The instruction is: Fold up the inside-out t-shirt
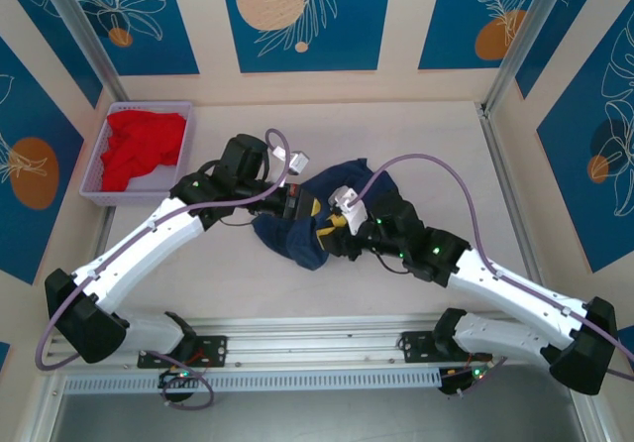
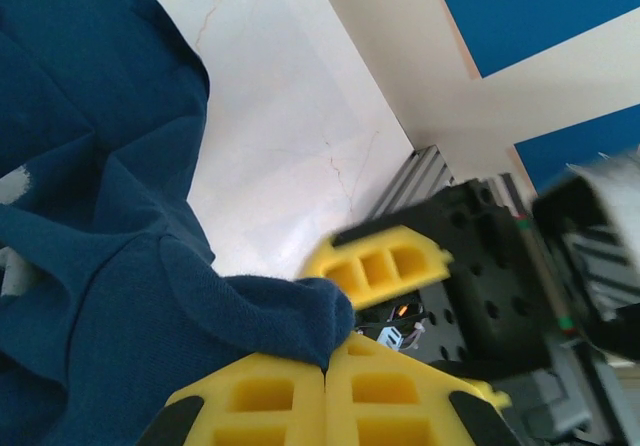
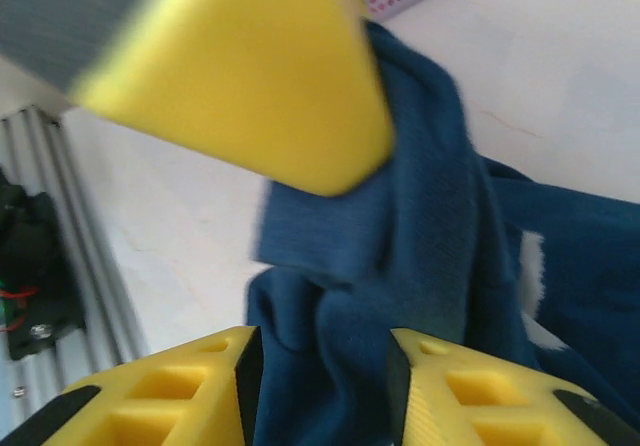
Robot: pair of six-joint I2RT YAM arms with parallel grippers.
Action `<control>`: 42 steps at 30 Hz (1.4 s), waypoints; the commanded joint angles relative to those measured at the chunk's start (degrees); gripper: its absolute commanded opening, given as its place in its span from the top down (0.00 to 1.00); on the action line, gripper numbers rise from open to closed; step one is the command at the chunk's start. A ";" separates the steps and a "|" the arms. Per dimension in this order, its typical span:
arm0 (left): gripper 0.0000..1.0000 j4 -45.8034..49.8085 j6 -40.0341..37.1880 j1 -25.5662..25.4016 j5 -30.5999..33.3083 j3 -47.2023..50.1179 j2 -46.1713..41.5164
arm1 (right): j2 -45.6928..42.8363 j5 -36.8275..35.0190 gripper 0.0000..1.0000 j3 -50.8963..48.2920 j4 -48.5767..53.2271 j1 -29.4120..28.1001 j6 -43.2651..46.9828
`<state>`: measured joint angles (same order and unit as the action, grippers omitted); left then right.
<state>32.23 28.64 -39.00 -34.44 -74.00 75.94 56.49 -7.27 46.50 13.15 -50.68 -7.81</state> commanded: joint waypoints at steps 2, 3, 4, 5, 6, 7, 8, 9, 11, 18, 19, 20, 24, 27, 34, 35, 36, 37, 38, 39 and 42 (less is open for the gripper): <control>1.00 -0.87 1.13 0.61 -1.52 -1.46 -0.74 | 2.59 -5.33 0.59 -0.06 -4.33 -0.21 -4.92; 1.00 -1.55 1.30 0.62 -2.15 -1.26 -0.92 | 3.69 -5.81 0.59 0.16 -4.31 -0.16 -5.44; 1.00 -2.11 1.47 0.61 -2.66 -1.12 -1.09 | 4.46 -6.34 0.59 0.40 -4.15 -0.04 -5.77; 1.00 -2.53 1.59 0.67 -3.15 -0.97 -1.30 | 5.07 -6.97 0.60 0.62 -4.01 0.20 -6.01; 1.00 -2.84 1.69 0.62 -3.41 -0.79 -1.41 | 5.37 -6.39 0.60 0.44 -4.29 0.65 -6.06; 1.00 -3.23 1.90 0.60 -3.69 -0.64 -1.58 | 5.47 -5.55 0.61 0.16 -4.80 1.15 -6.15; 1.00 -3.75 2.08 0.69 -4.12 -0.39 -1.72 | 5.35 -4.18 0.62 -0.18 -5.46 1.90 -6.40; 1.00 -4.36 2.50 0.82 -4.59 -0.06 -1.84 | 5.17 -2.45 0.65 -0.63 -6.11 2.65 -6.55; 1.00 -5.11 2.82 1.11 -4.73 0.35 -2.15 | 4.42 -0.10 0.81 -1.38 -6.96 3.90 -6.58; 1.00 -2.47 0.65 6.19 8.83 3.16 -5.00 | -3.20 20.50 1.00 -4.93 -7.89 12.43 -6.16; 1.00 -2.63 -0.60 6.32 10.81 3.60 -5.15 | -3.97 24.21 1.00 -5.77 -9.32 13.74 -7.11; 1.00 -3.08 -1.59 6.40 12.42 4.03 -5.04 | -4.57 28.22 1.00 -6.76 -11.66 14.98 -8.61; 0.96 -5.62 -3.81 6.42 13.94 4.62 -2.86 | -3.91 36.74 1.00 -8.91 -20.53 16.81 -14.86; 0.82 -5.80 -4.68 6.40 14.46 4.37 -1.76 | -2.74 37.21 1.00 -9.72 -24.15 17.49 -17.78; 0.49 -8.02 -4.91 6.07 14.61 11.02 -8.32 | -0.99 34.14 1.00 -10.55 -27.05 19.91 -22.89; 0.48 -8.35 -4.91 5.74 14.13 12.62 -9.59 | -0.78 33.90 1.00 -10.43 -27.36 20.09 -23.42; 0.47 -8.72 -4.83 5.16 13.43 14.11 -10.63 | -0.59 33.59 1.00 -10.34 -27.39 20.18 -23.72; 0.47 -8.85 -4.58 4.58 12.91 15.12 -11.24 | -0.46 33.34 1.00 -10.24 -27.39 20.26 -23.94; 0.46 -9.31 -4.47 3.52 12.28 16.15 -11.58 | -0.42 32.95 1.00 -10.14 -27.40 20.35 -24.08; 0.46 -9.62 -4.43 2.44 12.25 16.95 -11.59 | -0.41 32.80 1.00 -10.03 -27.39 20.37 -24.09; 0.46 -10.88 -4.82 0.78 12.68 17.19 -9.30 | -0.33 32.71 1.00 -9.95 -27.89 20.38 -24.27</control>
<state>24.18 24.91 -36.80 -20.97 -57.52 65.14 56.23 25.50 36.56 -12.08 -30.55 -30.59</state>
